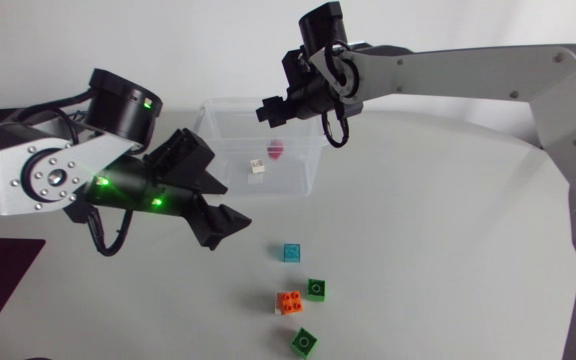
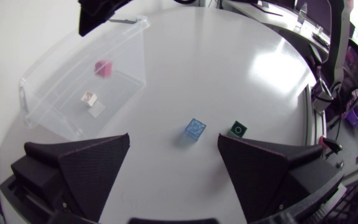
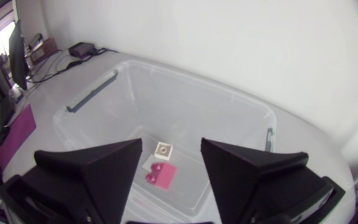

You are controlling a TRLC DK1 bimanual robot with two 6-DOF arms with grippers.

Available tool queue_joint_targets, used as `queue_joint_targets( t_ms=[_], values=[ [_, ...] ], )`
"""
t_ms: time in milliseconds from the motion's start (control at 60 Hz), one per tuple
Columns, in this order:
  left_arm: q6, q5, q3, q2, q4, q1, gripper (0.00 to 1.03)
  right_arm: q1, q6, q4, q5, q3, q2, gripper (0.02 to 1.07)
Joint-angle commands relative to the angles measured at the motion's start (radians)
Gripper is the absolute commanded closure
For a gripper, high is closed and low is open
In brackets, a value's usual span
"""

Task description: Place the duplo bricks in the container

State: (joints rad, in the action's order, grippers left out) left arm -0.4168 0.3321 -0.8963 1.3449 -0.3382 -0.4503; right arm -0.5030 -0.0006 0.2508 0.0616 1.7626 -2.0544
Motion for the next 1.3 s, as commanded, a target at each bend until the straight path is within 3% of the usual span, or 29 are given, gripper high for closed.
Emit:
queue_joint_targets(
  t_ms=[0, 317, 583, 933, 1017, 1283],
  values=[
    [-0.042, -0.004, 0.017, 0.069, 0.011, -0.033, 0.05, 0.0, 0.002, -0.007, -0.009, -0.04, 0.057, 0.06],
    [-0.218, -0.024, -0.066, 0.296, 0.067, -0.122, 0.05, 0.003, -0.044, -0.051, 0.05, -0.574, 0.565, 0.06],
    [-0.347, -0.03, -0.23, 0.487, 0.031, -0.16, 0.06, 0.007, -0.05, 0.027, 0.073, -0.858, 0.8, 0.06],
    [-0.478, -0.057, -0.414, 0.669, -0.139, -0.191, 0.08, 0.026, -0.105, 0.102, 0.129, -1.034, 0.945, 0.06],
    [-0.482, -0.059, -0.434, 0.681, -0.145, -0.189, 0.1, 0.027, -0.113, 0.107, 0.142, -1.063, 0.964, 0.06],
    [-0.485, -0.079, -0.581, 0.766, -0.318, -0.195, 0.21, 0.031, -0.127, 0.153, 0.153, -1.097, 1.022, 0.06]
  ],
)
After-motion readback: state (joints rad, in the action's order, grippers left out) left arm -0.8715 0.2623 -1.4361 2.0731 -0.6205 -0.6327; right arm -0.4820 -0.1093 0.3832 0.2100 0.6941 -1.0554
